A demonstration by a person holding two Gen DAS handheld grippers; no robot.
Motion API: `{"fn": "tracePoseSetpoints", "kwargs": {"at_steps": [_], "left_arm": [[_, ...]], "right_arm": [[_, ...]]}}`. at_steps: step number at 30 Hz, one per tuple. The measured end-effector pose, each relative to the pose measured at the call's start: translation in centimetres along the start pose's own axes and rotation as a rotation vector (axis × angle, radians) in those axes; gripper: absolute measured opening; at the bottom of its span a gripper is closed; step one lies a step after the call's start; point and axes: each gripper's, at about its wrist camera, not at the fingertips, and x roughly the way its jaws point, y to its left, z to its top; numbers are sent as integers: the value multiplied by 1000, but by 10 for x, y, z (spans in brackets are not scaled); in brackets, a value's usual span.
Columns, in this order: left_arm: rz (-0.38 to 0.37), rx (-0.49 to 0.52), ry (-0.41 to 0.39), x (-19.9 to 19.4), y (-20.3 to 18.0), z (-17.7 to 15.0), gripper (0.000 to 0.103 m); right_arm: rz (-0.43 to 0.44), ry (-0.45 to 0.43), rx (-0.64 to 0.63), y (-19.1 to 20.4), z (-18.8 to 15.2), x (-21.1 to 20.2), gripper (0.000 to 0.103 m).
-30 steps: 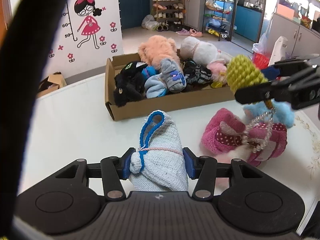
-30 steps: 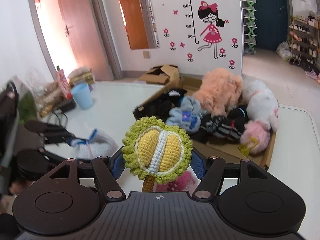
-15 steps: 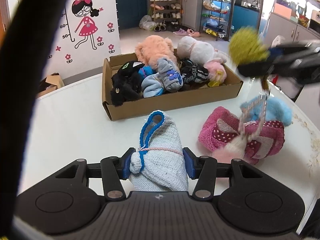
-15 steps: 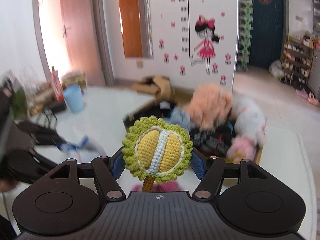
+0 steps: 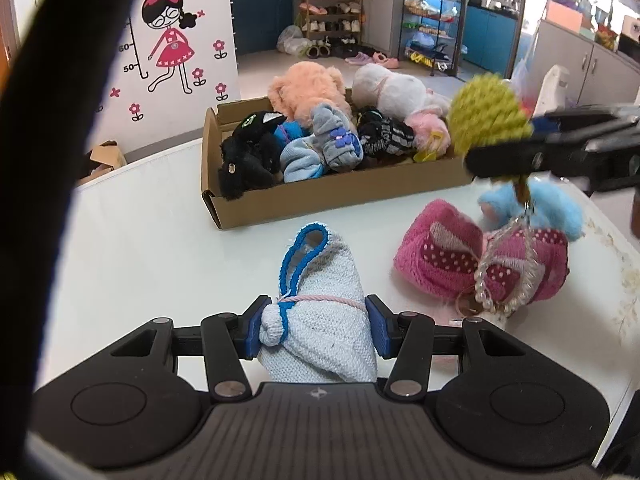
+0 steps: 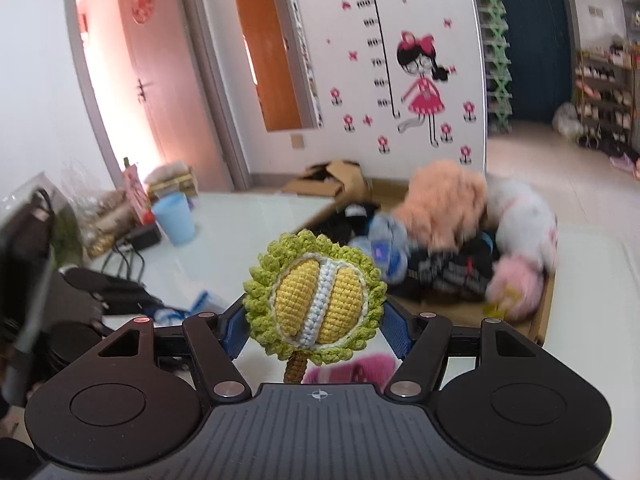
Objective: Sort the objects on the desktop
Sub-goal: 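Hold the white knit sock with the left gripper while the right lifts the yellow-green plush, then open the left gripper to release the white knit sock onto the table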
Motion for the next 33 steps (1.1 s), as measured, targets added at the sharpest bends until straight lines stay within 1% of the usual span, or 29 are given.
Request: {"fn": "tracePoseSetpoints", "kwargs": {"at_steps": [3, 5, 7, 10, 13, 18, 22, 25, 27, 29, 30, 33], "left_arm": [[-7, -14, 4, 2, 2, -1, 47], [-12, -19, 4, 3, 2, -2, 44], [-12, -16, 4, 4, 1, -3, 41], [-9, -18, 5, 5, 1, -3, 41], [-5, -17, 7, 7, 2, -5, 40], [-3, -35, 38, 14, 8, -18, 38], [-4, -52, 37, 12, 13, -27, 40], [-5, -47, 39, 10, 13, -28, 41], [-4, -40, 45, 9, 12, -28, 48], [-21, -40, 50, 9, 13, -28, 75], [-30, -42, 53, 9, 13, -29, 79], [-75, -40, 67, 10, 12, -33, 82]], "right_arm": [[-5, 39, -8, 3, -13, 10, 71], [-6, 63, -26, 7, -22, 15, 71], [-14, 74, -48, 13, -28, 18, 71], [-15, 79, -57, 14, -30, 19, 71], [-17, 71, -57, 13, -30, 16, 71], [-15, 62, -61, 14, -30, 7, 71], [-22, 42, -83, 20, -34, -1, 71], [-17, 9, -62, 19, -29, -8, 71], [-16, -2, -70, 20, -28, -10, 71], [-17, -2, -74, 21, -29, -10, 71], [-17, -6, -74, 21, -29, -11, 71], [-21, -26, -78, 22, -29, -16, 71]]}}
